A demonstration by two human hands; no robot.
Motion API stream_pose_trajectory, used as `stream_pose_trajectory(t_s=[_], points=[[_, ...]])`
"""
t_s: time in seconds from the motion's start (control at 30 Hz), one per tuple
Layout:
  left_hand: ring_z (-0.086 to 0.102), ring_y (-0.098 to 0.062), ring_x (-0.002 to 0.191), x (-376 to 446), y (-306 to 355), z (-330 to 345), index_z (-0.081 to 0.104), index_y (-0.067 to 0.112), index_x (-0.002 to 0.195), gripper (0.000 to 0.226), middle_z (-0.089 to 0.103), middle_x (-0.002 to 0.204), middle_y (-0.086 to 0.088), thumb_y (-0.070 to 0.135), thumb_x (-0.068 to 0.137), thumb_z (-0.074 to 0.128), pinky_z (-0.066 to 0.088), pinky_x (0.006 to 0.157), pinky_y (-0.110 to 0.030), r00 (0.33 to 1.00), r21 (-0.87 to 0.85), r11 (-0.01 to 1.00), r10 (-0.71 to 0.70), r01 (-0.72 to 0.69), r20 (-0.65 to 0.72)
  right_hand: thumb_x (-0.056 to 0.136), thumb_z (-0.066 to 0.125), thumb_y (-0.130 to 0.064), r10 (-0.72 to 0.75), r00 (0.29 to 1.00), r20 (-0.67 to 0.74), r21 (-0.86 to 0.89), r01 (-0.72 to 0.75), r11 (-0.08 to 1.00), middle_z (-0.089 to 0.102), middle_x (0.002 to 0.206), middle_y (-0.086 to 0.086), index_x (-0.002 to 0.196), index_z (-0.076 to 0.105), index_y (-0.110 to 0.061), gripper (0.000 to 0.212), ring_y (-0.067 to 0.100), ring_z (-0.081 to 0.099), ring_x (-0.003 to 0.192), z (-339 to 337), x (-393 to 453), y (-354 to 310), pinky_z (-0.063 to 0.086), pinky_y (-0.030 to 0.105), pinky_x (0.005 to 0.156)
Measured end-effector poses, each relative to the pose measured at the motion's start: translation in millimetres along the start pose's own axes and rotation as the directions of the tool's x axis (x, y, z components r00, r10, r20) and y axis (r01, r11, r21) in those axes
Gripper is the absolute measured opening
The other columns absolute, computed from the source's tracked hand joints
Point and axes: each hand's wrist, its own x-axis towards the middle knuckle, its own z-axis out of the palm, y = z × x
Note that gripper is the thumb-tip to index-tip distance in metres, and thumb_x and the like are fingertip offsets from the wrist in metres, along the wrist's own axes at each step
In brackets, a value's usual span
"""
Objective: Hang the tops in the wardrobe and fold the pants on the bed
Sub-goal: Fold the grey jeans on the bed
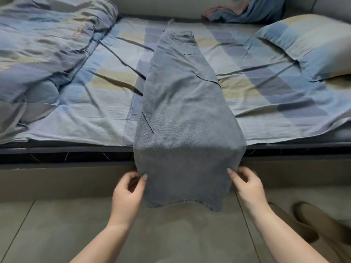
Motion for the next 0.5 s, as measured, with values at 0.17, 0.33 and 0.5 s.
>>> stream_pose_trajectory(t_s=[0.17,0.33,0.5], points=[[0.054,-0.009,0.075,2,3,-2,0.062,0.024,0.075,0.016,0.062,0.08,-0.005,0.034,0.087,0.062,0.044,0.072,-0.025,0.998,-0.066,0.997,0.05,-0.048,0.032,0.09,0.06,-0.019,0.017,0.998,-0.064,0.291,0.002,0.957,0.061,0.119,0.005,0.08,0.063,-0.006,0.016,0.013,0.059,0.107,-20,-12,6,0.044,0.034,0.095],[0.06,-0.018,0.086,2,-16,-6,0.064,0.016,0.079,0.013,0.068,0.09,-0.006,0.019,0.091,0.06,0.045,0.08,-0.028,0.993,0.006,0.997,-0.078,0.077,0.089,0.091,0.059,-0.03,0.11,0.993,0.051,0.093,-0.114,0.989,0.07,0.085,0.001,0.081,0.064,-0.014,0.019,0.016,0.061,0.081,-12,0,21,0.046,0.031,0.075],[0.065,-0.011,0.085,4,-18,-3,0.065,0.017,0.086,0.006,0.071,0.09,-0.004,0.012,0.088,0.066,0.049,0.079,-0.028,0.972,0.011,0.995,-0.101,0.101,0.214,0.082,0.072,-0.02,0.158,0.987,0.004,0.134,-0.157,0.978,0.059,0.075,-0.002,0.08,0.053,-0.015,0.02,0.015,0.052,0.073,-2,9,37,0.04,0.026,0.065]])
